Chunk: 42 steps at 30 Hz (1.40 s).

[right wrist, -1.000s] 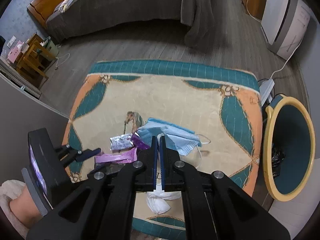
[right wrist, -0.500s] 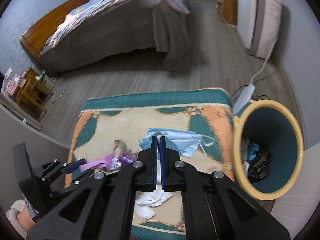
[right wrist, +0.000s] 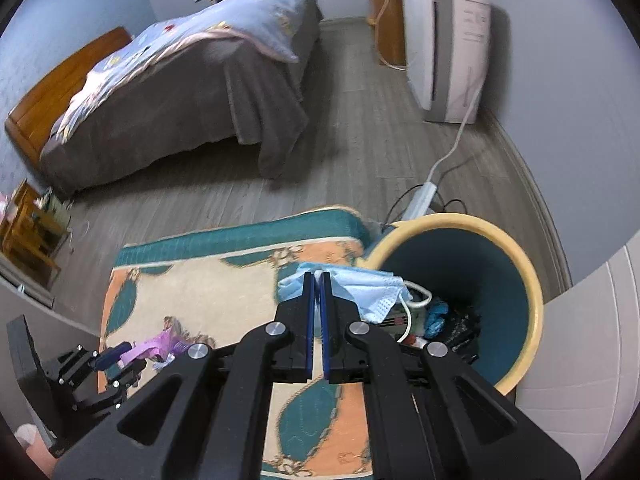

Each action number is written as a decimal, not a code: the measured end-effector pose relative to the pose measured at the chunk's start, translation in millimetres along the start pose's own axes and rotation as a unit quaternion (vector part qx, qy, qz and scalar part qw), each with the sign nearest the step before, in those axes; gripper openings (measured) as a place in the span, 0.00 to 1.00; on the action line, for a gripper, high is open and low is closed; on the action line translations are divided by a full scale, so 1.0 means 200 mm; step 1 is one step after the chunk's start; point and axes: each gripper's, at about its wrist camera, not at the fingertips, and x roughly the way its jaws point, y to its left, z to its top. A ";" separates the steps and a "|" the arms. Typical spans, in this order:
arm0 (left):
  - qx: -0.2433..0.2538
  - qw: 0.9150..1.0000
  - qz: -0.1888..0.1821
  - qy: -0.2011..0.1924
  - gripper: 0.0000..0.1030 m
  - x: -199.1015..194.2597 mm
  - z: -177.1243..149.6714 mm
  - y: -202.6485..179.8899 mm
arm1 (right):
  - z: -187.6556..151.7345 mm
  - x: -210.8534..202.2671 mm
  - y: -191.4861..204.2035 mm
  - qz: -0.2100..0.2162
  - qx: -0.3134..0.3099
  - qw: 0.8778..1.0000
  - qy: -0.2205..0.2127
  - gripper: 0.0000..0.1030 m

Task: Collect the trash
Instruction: 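Drop the mask from the right tool while the left tool drops the pink wrapper into the wastebasket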

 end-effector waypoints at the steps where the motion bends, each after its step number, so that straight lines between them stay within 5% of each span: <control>1: 0.006 1.000 -0.001 -0.002 0.28 0.00 0.02 -0.03 | 0.00 0.00 -0.03 -0.001 0.004 1.000 -0.001 0.02; 10: 0.054 0.998 -0.026 -0.011 0.28 0.10 0.24 -0.35 | 0.01 0.03 -0.36 -0.028 0.052 0.998 0.005 0.02; 24: 0.133 0.987 -0.089 0.027 0.29 0.45 0.49 -0.94 | -0.12 0.21 -0.86 -0.076 0.150 0.984 0.059 0.02; 27: 0.143 0.986 -0.074 0.030 0.37 0.52 0.51 -1.00 | -0.12 0.23 -0.88 -0.077 0.160 0.982 0.061 0.02; 30: 0.144 0.988 -0.059 0.024 0.71 0.54 0.53 -1.01 | -0.11 0.22 -0.87 -0.074 0.162 0.982 0.055 0.04; 32: 0.140 0.988 -0.067 0.010 0.77 0.52 0.53 -0.99 | -0.10 0.21 -0.86 -0.072 0.159 0.983 0.050 0.12; 34: 0.143 0.988 -0.063 0.006 0.84 0.49 0.52 -0.99 | -0.09 0.20 -0.85 -0.072 0.156 0.984 0.044 0.38; 39: 0.121 0.991 -0.049 -0.009 0.92 0.40 0.48 -0.90 | -0.07 0.16 -0.82 -0.065 0.164 0.984 0.027 0.83; 42: 0.107 0.993 -0.042 -0.014 0.92 0.33 0.46 -0.83 | -0.05 0.14 -0.79 -0.059 0.158 0.986 0.020 0.91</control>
